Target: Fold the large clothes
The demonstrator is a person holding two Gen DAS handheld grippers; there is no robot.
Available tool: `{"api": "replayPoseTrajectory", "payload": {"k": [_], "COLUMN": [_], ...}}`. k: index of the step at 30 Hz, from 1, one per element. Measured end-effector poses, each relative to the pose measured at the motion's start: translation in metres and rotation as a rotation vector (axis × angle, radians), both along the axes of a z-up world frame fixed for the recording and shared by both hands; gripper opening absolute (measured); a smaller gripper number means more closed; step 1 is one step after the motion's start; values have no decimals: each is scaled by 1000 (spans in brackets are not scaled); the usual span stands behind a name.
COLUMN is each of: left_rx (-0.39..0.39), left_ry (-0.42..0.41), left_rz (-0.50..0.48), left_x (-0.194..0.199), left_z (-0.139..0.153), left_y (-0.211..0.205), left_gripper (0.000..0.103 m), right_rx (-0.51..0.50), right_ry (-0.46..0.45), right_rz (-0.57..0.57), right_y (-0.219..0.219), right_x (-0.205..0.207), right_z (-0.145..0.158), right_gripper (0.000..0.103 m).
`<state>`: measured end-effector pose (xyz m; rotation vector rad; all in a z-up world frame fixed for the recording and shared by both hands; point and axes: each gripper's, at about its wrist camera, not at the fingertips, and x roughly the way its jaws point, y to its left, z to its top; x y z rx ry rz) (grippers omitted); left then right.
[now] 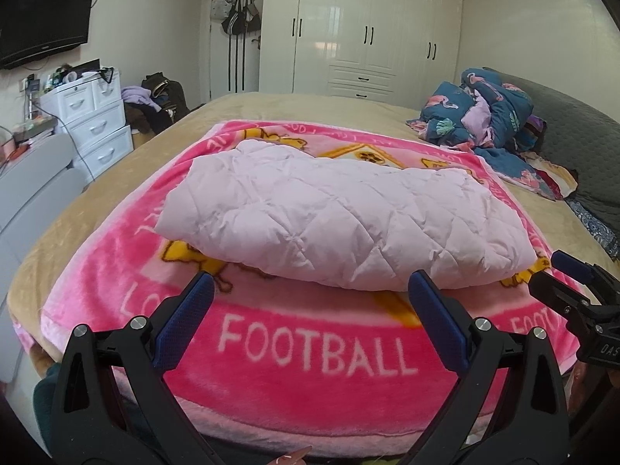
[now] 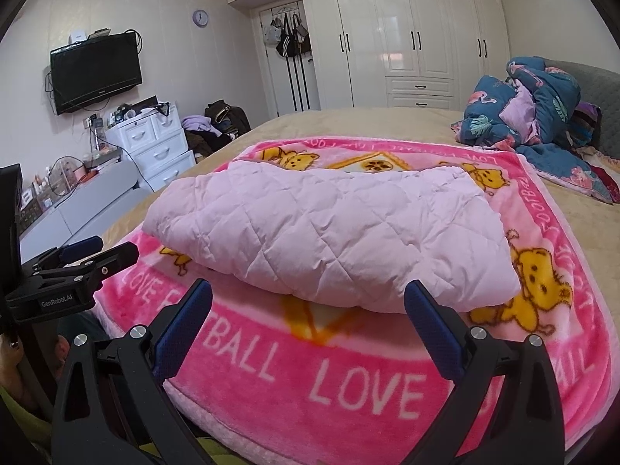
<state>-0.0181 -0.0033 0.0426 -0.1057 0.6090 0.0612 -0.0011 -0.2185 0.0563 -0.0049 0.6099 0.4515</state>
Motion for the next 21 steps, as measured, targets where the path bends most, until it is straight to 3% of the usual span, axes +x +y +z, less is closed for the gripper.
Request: {"api": "replayPoseTrajectory", "payload": {"k": [21], "left_rx": [-1], "left_ry": [0], "left_rz": [2], "left_x": [-1], "left_z": [0], "left_y": [2], "left_gripper": [94], "right_rx": [-2], "right_ry": [-2], "right_rz": [1], "right_y": [3], "right_x": [0], "right_z": [2], "right_gripper": [99]}}
